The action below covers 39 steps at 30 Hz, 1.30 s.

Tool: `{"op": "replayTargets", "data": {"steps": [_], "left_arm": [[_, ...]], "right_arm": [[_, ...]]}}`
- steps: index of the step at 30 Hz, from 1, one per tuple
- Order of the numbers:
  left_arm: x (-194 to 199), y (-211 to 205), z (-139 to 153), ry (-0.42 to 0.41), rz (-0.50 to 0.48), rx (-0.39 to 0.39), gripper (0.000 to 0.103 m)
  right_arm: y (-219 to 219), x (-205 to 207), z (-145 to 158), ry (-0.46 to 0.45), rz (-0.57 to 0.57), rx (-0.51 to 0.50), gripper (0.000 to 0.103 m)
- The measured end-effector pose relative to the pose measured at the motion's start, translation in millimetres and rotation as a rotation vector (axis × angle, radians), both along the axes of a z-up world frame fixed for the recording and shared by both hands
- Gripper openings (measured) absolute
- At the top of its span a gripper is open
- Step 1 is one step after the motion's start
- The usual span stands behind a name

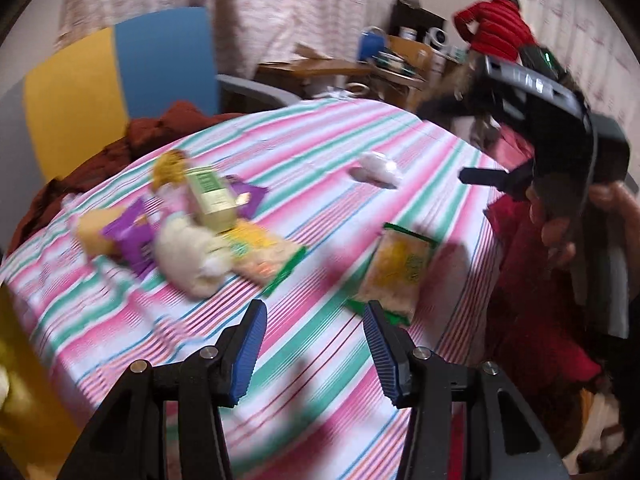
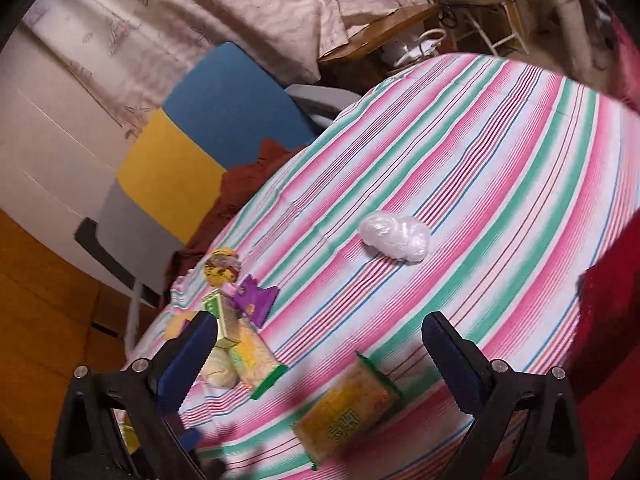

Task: Organize objects
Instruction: 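Reach the left tool to the WEIDAN biscuit packet and grasp it, then grasp the second clear plastic bundle with the right tool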

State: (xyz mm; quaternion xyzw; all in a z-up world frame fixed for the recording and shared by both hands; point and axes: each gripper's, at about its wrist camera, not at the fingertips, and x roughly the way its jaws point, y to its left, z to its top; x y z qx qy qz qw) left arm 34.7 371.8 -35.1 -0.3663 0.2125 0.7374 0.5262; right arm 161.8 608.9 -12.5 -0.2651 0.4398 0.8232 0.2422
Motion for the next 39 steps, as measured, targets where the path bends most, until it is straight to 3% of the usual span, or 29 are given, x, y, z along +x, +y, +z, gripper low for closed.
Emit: {"op": "replayTargets", "data": {"steps": [5,13,19,25,31,34,39], "left_arm": [[9.1,38.8,-15.4,-0.010,-0.104,-0.036,0.051],[21.0,79.9,-33.8,-0.046,-0.250,-0.069,0.056],[23.1,100.0,-50.9,-0.085,-0.283,-0.102,0.056],[15.6,95.0,-57.4,-0.104,-0.216,-0.076,0.048],[3.4,50.3,-54.1,-0.093,-0.033,-0.070,0.048],[1.3,21.5,-56.0,-0.035,0.047,-0.076,0.048],[-10.6,-4.5,-59.7,-0.054,0.105,-0.037,0.048]], "right_arm": [[5.6,5.7,-7.0,0.063,-0.006,-0.065,0.103],[8.7,5.9,-9.6,0.063,-0.012,-0.078,0.103],[11.9,8.5,-10.7,0.066,-0.016,-0.092,0.103],[13.1,4.5,-12.6,0.019,-0.015,-0.099,0.103],[13.8,-5.9,-20.1,-0.085,-0.007,-0.129,0.103],[14.2,-18.3,-23.6,-0.174,0.031,-0.141,0.103],[25.8,-43.0,-19.3,-0.277,0.028,-0.058,0.103]]}}
